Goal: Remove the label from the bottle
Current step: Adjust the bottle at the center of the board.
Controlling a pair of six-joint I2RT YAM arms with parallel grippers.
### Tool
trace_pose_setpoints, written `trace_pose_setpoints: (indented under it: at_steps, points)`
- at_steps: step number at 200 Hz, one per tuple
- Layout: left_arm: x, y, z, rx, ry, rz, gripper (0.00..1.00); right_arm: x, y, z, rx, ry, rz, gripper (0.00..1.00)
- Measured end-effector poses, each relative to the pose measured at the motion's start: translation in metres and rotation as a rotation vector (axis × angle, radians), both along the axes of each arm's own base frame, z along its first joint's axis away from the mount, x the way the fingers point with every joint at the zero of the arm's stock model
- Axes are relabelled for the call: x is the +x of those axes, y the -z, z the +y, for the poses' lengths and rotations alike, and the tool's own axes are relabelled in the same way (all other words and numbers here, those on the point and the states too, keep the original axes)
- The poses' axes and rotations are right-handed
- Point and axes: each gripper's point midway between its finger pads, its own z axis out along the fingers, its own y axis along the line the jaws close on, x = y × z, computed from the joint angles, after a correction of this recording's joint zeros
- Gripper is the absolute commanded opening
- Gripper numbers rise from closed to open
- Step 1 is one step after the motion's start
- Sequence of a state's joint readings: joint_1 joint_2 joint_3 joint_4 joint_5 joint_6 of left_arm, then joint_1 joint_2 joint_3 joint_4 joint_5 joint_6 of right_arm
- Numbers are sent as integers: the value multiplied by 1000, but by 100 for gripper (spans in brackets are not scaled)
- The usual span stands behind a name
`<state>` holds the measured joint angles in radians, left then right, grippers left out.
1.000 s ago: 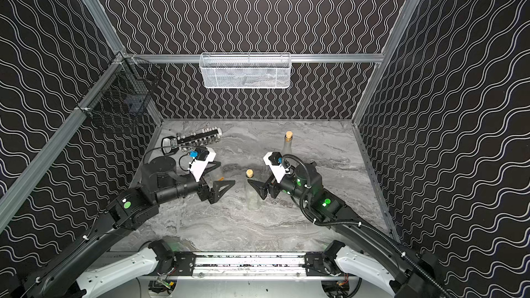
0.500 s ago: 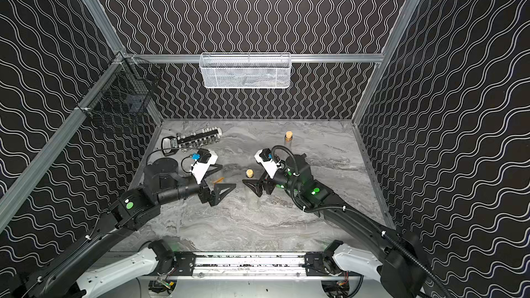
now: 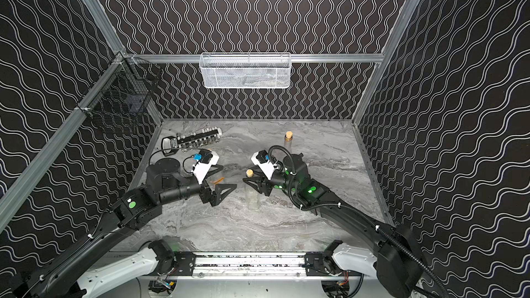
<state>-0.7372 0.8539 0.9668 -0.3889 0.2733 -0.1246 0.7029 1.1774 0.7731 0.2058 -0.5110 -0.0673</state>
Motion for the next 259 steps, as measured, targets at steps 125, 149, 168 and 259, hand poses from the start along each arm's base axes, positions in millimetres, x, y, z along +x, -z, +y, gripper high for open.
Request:
trace_pose_setpoints:
  at_steps: [125, 149, 168, 259]
  points:
    - [14, 10, 8, -33, -85, -79, 99, 0, -28, -10, 58, 301, -11, 17]
    - [17, 12, 9, -46, -103, -106, 99, 2, -33, -11, 54, 443, -2, 16]
    - [16, 12, 10, -51, -100, -140, 99, 12, -33, -20, 32, 591, -2, 15]
    - [12, 11, 6, -77, -54, -226, 99, 39, -7, -61, -38, 976, 36, 21]
